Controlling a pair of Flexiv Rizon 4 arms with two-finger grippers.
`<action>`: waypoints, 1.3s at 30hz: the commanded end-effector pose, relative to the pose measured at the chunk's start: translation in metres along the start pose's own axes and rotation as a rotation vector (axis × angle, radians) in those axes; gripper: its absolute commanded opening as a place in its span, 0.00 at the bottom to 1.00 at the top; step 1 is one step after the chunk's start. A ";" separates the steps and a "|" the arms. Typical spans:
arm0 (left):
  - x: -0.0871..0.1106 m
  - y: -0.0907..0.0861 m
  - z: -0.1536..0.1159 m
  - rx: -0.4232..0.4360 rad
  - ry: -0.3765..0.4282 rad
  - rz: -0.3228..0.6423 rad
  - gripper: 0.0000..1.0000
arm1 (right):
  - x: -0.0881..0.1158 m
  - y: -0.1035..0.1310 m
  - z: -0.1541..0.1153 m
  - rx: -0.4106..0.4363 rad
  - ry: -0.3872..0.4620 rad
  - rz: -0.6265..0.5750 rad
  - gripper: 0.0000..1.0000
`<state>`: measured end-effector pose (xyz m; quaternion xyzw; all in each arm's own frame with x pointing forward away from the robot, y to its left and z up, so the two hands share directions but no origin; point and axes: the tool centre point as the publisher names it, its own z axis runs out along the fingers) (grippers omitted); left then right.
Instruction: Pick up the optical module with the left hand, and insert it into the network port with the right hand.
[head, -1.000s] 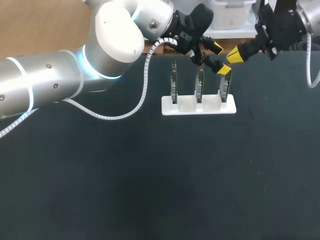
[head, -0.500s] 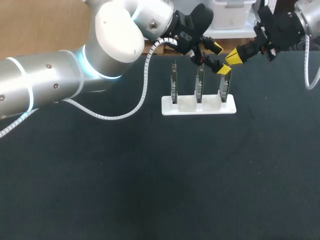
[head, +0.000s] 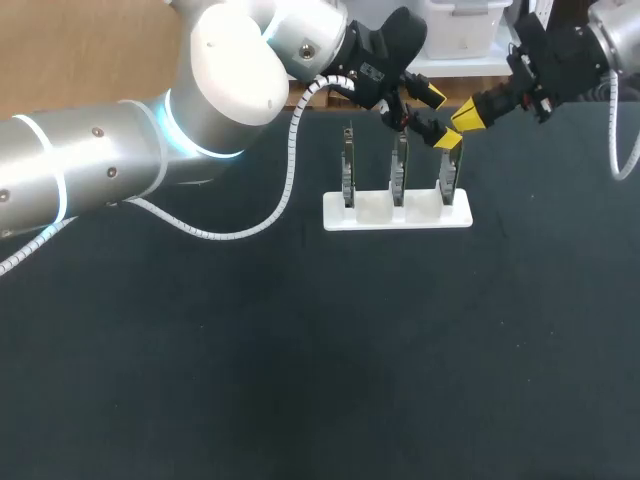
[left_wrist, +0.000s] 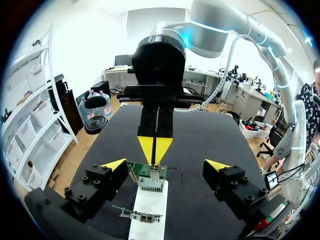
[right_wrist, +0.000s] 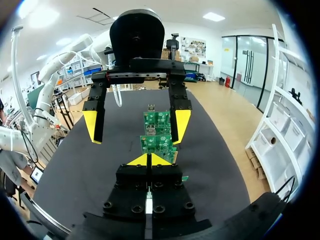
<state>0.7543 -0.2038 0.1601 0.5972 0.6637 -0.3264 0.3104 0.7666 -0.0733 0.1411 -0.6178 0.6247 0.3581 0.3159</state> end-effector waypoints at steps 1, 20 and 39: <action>0.001 -0.001 0.000 -0.003 -0.003 0.002 1.00 | 0.006 -0.004 0.005 -0.008 -0.002 0.003 0.00; -0.001 -0.002 0.000 0.001 -0.007 0.012 1.00 | -0.005 0.013 -0.034 0.105 -0.020 -0.018 0.00; -0.034 0.028 -0.084 -0.232 -0.054 0.097 1.00 | -0.004 0.037 -0.077 0.238 -0.079 0.000 0.00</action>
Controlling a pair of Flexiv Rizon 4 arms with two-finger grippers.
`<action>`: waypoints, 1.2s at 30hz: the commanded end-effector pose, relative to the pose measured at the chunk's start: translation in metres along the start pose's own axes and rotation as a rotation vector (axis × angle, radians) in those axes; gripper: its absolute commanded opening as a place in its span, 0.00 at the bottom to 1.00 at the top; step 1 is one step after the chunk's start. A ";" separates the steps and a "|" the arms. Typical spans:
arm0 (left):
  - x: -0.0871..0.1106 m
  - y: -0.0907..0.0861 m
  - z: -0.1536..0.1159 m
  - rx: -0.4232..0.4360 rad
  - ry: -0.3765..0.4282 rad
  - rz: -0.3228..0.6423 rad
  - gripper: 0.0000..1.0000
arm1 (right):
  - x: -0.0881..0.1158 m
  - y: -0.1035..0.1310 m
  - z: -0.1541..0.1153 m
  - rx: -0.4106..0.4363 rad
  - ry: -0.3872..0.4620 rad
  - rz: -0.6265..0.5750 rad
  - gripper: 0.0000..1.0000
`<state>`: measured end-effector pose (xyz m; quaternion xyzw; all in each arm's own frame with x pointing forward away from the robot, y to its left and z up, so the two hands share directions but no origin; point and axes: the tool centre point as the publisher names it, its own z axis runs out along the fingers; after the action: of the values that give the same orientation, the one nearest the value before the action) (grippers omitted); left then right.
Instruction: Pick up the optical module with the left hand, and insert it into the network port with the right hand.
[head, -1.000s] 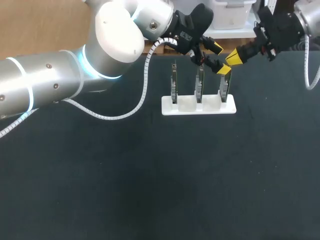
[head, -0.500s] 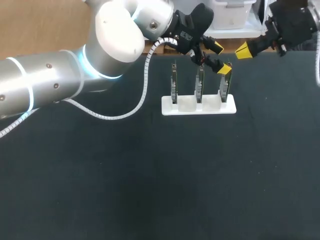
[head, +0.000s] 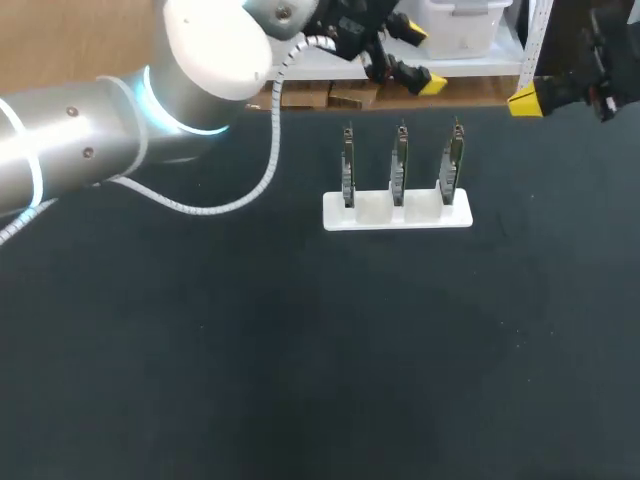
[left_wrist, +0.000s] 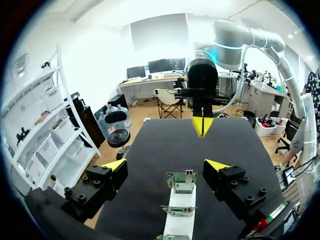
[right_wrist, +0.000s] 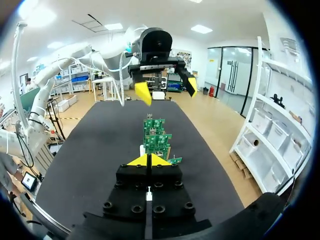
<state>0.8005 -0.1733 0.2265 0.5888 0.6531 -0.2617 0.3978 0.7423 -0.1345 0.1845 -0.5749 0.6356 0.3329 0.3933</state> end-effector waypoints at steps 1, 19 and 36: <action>0.003 -0.012 -0.026 -0.046 0.000 -0.001 1.00 | -0.002 0.009 -0.005 0.080 0.012 0.000 0.00; -0.001 -0.016 -0.025 -0.023 -0.024 0.023 1.00 | -0.002 0.007 -0.007 0.096 0.021 -0.003 1.00; -0.001 -0.016 -0.025 -0.023 -0.024 0.023 1.00 | -0.002 0.007 -0.007 0.096 0.021 -0.003 1.00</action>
<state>0.7805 -0.1570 0.2394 0.5887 0.6452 -0.2565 0.4138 0.7352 -0.1386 0.1893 -0.5598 0.6546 0.2959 0.4130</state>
